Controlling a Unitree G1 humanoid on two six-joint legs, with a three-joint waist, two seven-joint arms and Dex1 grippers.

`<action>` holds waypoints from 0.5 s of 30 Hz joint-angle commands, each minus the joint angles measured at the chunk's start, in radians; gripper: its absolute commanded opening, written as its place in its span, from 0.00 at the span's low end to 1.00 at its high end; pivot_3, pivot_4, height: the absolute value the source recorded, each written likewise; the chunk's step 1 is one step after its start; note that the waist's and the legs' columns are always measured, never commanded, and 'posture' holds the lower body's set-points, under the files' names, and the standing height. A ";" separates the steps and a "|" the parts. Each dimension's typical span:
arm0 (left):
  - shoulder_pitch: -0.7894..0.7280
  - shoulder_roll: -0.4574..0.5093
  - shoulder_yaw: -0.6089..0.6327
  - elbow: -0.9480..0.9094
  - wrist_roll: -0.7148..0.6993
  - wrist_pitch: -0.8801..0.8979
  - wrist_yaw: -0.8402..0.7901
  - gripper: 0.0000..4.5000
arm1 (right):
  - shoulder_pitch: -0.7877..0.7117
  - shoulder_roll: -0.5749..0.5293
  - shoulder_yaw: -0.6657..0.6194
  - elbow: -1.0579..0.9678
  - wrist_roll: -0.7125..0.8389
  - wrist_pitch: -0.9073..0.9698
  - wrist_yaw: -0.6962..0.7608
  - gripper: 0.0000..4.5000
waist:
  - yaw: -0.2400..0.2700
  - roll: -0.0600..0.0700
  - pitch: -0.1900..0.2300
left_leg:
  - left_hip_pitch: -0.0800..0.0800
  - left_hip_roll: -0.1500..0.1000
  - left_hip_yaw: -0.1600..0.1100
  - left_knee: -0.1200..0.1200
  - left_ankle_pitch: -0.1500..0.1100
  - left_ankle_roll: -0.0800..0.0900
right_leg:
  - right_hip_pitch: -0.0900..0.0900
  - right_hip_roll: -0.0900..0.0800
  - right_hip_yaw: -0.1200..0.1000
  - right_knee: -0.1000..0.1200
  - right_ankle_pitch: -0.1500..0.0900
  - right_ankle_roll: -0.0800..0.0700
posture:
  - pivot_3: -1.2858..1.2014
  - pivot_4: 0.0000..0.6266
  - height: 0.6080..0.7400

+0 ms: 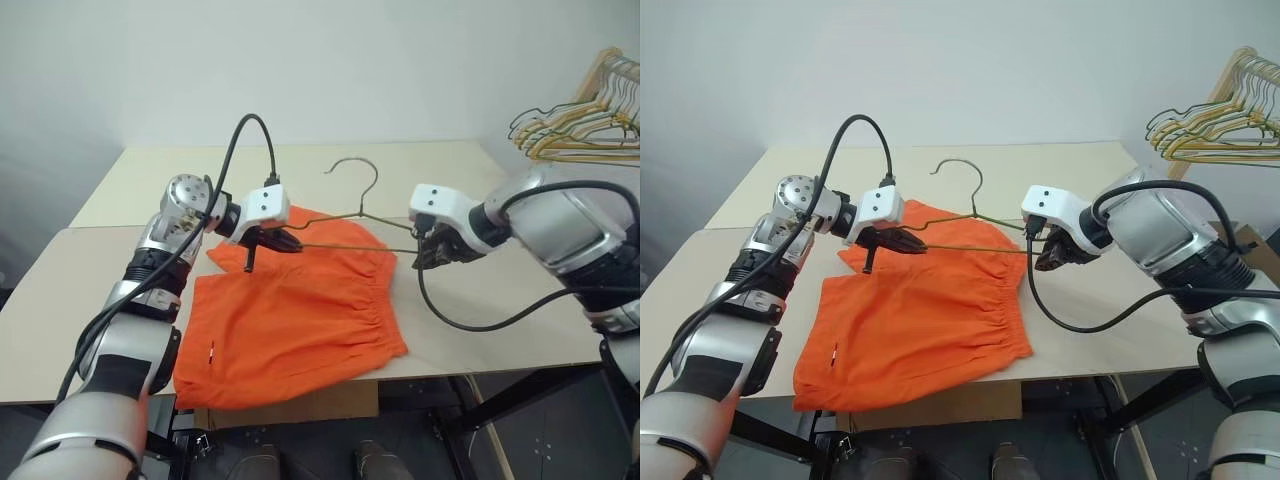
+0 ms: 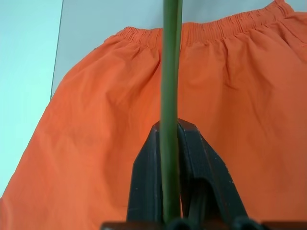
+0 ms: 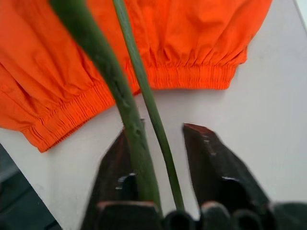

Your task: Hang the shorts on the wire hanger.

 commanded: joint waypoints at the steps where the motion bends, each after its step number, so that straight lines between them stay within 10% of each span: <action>1: -0.005 0.011 0.012 -0.042 -0.028 -0.024 -0.015 0.00 | -0.027 -0.002 -0.024 0.001 -0.032 -0.030 0.025 0.09 | -0.001 0.000 0.000 | 0.000 0.000 0.000 0.000 0.000 0.000 | 0.000 0.000 0.000 0.000 0.000 0.000 | 0.54 0.00 1.00; 7: 0.005 0.016 0.013 -0.019 -0.053 -0.137 -0.054 0.00 | 0.025 -0.032 -0.067 -0.072 -0.020 -0.036 0.056 0.00 | -0.004 0.000 0.000 | 0.000 0.000 0.000 0.001 0.000 0.000 | 0.001 0.000 0.000 0.001 0.000 0.000 | 0.54 0.00 1.00; 15: -0.040 0.011 0.087 0.079 -0.138 -0.143 -0.091 0.59 | 0.298 -0.108 -0.323 -0.288 0.132 0.184 0.000 0.00 | 0.008 0.000 0.000 | -0.002 0.000 -0.001 0.003 0.000 0.000 | 0.001 0.000 -0.001 0.000 0.000 0.000 | 0.54 0.00 1.00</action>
